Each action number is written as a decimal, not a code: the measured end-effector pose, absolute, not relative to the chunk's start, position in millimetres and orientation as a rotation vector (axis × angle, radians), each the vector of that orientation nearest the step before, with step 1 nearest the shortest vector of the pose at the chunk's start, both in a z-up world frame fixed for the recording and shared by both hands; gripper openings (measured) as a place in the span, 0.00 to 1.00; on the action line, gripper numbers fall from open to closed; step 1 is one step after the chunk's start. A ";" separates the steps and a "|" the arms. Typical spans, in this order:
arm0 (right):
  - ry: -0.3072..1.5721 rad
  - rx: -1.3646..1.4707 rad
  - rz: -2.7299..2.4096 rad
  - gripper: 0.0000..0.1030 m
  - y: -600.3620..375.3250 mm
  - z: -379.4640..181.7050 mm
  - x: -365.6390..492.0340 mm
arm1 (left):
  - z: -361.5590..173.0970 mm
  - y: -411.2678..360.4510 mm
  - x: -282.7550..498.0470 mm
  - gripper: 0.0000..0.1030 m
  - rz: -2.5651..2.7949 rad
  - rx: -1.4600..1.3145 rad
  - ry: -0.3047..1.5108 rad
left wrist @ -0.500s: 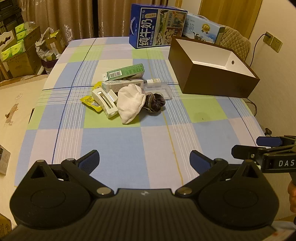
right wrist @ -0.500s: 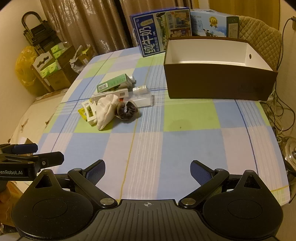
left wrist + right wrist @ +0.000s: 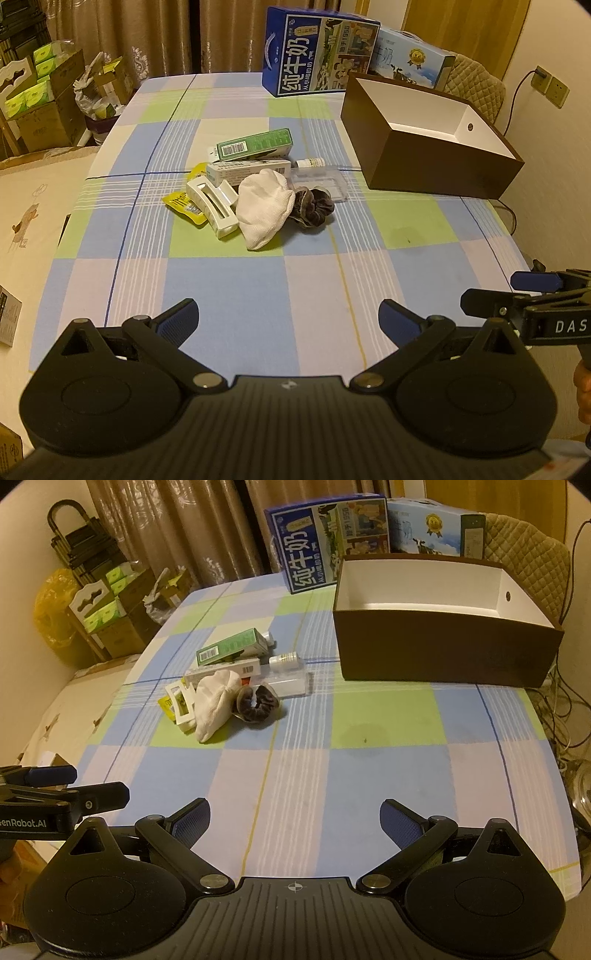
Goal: Organize objects
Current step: 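Move both tools toward the pile of items on the table, then grasp the white cloth with the left tool while the right tool approaches the brown sock, then grasp the dark brown sock with the right tool while the left tool holds the cloth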
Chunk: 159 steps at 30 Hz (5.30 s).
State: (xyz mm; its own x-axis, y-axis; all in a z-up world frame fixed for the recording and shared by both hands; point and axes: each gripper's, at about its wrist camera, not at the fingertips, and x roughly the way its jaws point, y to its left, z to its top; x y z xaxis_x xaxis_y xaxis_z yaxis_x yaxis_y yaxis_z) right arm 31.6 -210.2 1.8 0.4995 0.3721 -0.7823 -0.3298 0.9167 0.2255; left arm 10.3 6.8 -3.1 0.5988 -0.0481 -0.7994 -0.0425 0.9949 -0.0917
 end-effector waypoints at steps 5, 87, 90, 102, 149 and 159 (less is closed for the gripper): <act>0.958 0.043 0.434 0.94 -208.9 1.8 36.8 | -2.9 7.7 14.0 0.99 0.004 -0.108 0.928; 1.077 -0.001 0.565 0.94 -291.9 -48.3 200.1 | -84.0 -35.3 140.1 0.83 0.113 0.162 0.963; 1.076 0.016 0.537 0.94 -294.2 -50.1 198.1 | -91.3 -37.3 149.4 0.79 0.075 0.228 0.951; 1.063 0.108 0.355 0.93 -293.3 -46.8 169.2 | -108.4 -30.6 169.1 0.57 -0.102 0.429 0.937; 1.015 -0.068 0.554 0.85 -98.2 -68.0 178.2 | -14.2 111.3 143.7 0.12 -0.123 -0.031 0.847; 1.039 -0.165 0.565 0.76 -57.2 -94.9 197.7 | -21.7 147.3 144.7 0.12 -0.042 -0.063 0.866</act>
State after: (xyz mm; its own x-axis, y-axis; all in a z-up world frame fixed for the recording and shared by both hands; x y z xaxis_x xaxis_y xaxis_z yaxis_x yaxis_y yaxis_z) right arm 197.7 -57.2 -94.9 0.3803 0.3638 -0.8503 -0.5159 0.8465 0.1314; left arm 144.7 147.3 -21.7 0.6469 -0.0626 -0.7600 0.0111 0.9973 -0.0727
